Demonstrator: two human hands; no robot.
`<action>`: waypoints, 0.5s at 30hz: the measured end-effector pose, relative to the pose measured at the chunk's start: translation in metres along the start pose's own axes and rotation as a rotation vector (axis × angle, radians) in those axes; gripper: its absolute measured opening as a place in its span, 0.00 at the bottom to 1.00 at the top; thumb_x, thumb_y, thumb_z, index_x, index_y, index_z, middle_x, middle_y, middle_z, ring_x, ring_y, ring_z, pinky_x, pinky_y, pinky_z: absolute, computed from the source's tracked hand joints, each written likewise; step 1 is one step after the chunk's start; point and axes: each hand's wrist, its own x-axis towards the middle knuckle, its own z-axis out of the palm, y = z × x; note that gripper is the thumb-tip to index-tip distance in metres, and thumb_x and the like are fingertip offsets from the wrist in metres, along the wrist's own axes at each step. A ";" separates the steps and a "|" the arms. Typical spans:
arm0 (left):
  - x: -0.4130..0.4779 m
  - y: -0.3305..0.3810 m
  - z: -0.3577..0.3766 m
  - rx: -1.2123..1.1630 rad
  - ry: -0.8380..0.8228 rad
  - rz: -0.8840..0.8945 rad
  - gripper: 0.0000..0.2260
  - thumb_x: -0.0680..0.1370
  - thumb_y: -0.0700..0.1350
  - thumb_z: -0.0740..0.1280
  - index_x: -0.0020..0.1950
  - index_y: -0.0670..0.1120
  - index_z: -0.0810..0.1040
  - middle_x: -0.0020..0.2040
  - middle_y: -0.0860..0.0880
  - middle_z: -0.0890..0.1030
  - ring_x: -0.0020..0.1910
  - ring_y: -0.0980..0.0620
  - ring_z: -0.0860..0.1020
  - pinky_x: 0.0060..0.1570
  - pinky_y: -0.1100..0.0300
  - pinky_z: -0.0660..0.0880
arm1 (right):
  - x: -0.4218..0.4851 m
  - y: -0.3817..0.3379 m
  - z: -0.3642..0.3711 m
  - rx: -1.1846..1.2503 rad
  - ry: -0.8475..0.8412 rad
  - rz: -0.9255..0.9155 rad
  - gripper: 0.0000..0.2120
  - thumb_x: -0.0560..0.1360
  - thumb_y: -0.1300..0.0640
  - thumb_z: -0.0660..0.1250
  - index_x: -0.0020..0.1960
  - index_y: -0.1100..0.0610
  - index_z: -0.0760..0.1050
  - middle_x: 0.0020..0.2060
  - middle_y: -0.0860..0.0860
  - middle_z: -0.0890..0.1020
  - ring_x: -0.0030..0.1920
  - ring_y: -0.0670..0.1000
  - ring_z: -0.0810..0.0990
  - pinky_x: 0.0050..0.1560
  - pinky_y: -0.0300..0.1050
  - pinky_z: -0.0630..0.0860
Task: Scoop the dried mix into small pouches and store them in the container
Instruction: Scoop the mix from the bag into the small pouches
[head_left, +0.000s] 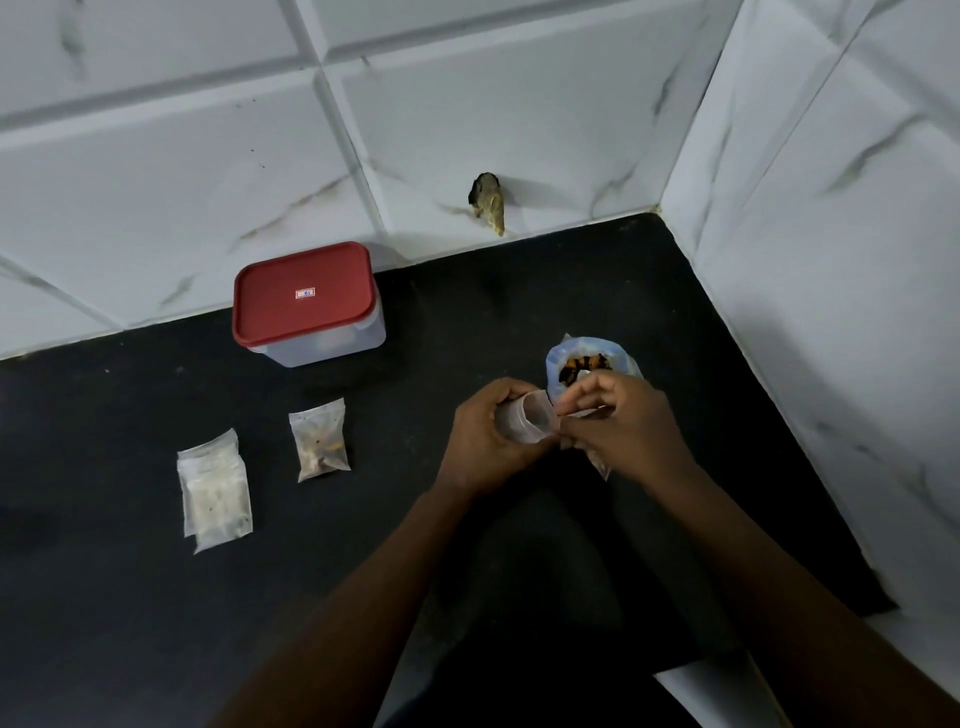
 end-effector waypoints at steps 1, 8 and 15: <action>0.000 0.000 0.001 -0.019 -0.003 -0.006 0.21 0.67 0.50 0.83 0.56 0.50 0.81 0.52 0.56 0.83 0.53 0.56 0.82 0.53 0.63 0.79 | 0.001 0.001 0.000 0.010 0.018 0.002 0.12 0.72 0.64 0.77 0.52 0.55 0.78 0.43 0.47 0.84 0.42 0.35 0.83 0.37 0.27 0.77; 0.000 -0.005 0.009 -0.132 -0.009 -0.151 0.19 0.70 0.46 0.81 0.57 0.52 0.79 0.54 0.56 0.83 0.54 0.58 0.82 0.53 0.62 0.80 | 0.014 0.017 -0.011 -0.174 0.200 -0.081 0.10 0.73 0.59 0.75 0.52 0.50 0.79 0.45 0.42 0.82 0.46 0.35 0.81 0.46 0.31 0.79; 0.004 -0.015 0.019 -0.118 -0.052 -0.302 0.24 0.71 0.46 0.81 0.61 0.55 0.74 0.58 0.56 0.80 0.56 0.64 0.79 0.54 0.62 0.79 | 0.021 0.055 -0.037 -0.475 0.177 0.102 0.16 0.71 0.49 0.78 0.54 0.51 0.78 0.48 0.47 0.79 0.46 0.44 0.78 0.44 0.42 0.75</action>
